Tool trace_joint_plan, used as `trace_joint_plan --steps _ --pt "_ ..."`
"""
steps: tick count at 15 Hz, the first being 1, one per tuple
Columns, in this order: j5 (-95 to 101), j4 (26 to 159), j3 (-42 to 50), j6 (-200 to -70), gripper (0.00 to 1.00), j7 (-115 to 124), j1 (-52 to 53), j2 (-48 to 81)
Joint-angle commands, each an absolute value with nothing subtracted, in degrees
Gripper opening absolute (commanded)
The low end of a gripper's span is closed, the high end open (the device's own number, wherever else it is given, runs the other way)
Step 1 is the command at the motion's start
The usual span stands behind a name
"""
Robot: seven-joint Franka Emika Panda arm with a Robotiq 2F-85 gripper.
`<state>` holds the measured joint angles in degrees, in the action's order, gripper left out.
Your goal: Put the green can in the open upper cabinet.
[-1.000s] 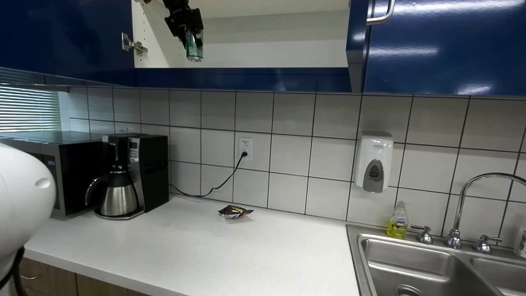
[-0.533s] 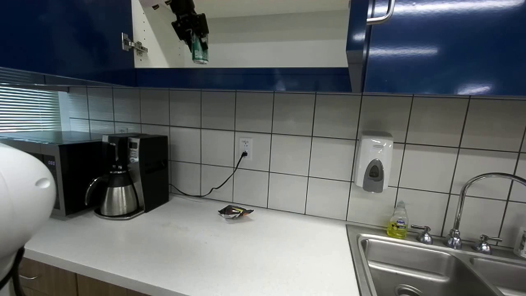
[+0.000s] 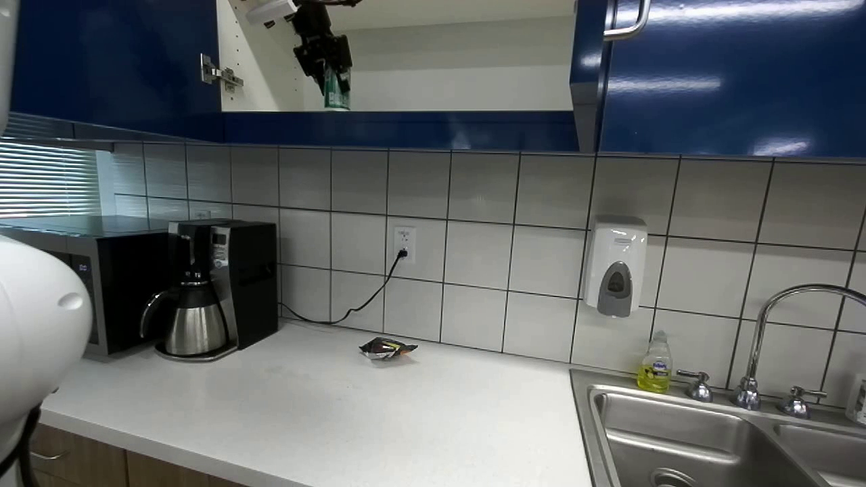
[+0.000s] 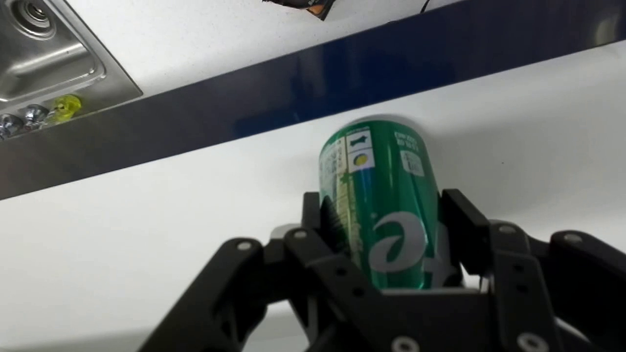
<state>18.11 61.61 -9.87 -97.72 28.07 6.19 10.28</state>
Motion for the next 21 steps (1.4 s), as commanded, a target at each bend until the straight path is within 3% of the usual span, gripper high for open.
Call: trace_joint_plan --steps 1,6,7,10,21 --pt "19.01 55.76 -9.76 -94.96 0.38 28.53 6.75 13.63" --pt "19.05 52.89 -9.75 -93.66 0.38 28.6 6.97 15.56" --pt "19.24 52.35 -9.74 -93.28 0.88 28.57 7.09 15.85" --pt "19.34 51.28 -9.72 -92.67 0.99 28.52 7.3 16.41" --pt "16.14 55.68 -10.12 -92.78 1.0 27.32 6.33 12.73"
